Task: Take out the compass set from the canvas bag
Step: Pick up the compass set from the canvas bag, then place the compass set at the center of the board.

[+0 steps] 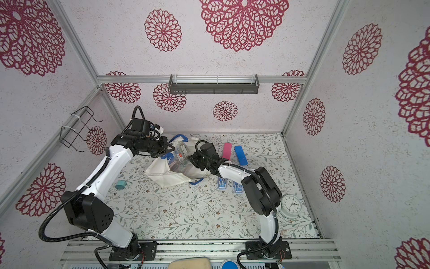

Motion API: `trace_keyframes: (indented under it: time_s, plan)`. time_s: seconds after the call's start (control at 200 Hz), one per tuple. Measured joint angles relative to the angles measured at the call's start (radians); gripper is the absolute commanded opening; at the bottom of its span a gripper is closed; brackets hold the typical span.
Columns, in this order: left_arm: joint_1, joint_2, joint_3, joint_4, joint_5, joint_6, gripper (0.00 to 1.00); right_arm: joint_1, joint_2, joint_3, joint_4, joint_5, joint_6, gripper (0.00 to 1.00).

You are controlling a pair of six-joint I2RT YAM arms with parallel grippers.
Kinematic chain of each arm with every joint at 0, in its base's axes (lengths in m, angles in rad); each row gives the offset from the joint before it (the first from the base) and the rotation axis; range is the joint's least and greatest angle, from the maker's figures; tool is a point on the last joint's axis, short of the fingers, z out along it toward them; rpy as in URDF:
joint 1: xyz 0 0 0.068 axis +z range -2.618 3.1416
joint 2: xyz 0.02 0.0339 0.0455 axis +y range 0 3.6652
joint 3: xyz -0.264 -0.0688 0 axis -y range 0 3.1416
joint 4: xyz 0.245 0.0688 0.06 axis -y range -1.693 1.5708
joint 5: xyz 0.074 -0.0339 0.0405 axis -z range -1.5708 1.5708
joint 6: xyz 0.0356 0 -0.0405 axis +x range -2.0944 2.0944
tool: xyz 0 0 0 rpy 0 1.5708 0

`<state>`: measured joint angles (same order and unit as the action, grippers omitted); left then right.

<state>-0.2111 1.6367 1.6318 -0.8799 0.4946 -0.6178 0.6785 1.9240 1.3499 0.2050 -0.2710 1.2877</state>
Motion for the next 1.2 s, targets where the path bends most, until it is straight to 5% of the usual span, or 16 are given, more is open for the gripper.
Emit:
trace_keyframes:
  time_s: [0.45,0.85,1.046,1.201]
  plan:
    - [0.018,0.021,0.018,0.009,0.021,0.000,0.00,-0.094,-0.116,-0.020,-0.160,-0.051,-0.183,0.13]
    - [0.058,0.052,0.045,0.021,0.020,0.000,0.00,-0.365,-0.369,-0.161,-0.129,-0.183,-0.248,0.14]
    - [0.109,0.058,0.069,0.006,0.018,0.007,0.00,-0.493,-0.316,-0.074,-0.260,-0.241,-0.413,0.15]
    - [0.123,0.074,0.095,-0.017,0.017,0.019,0.00,-0.507,-0.127,0.111,-0.349,-0.294,-0.550,0.14]
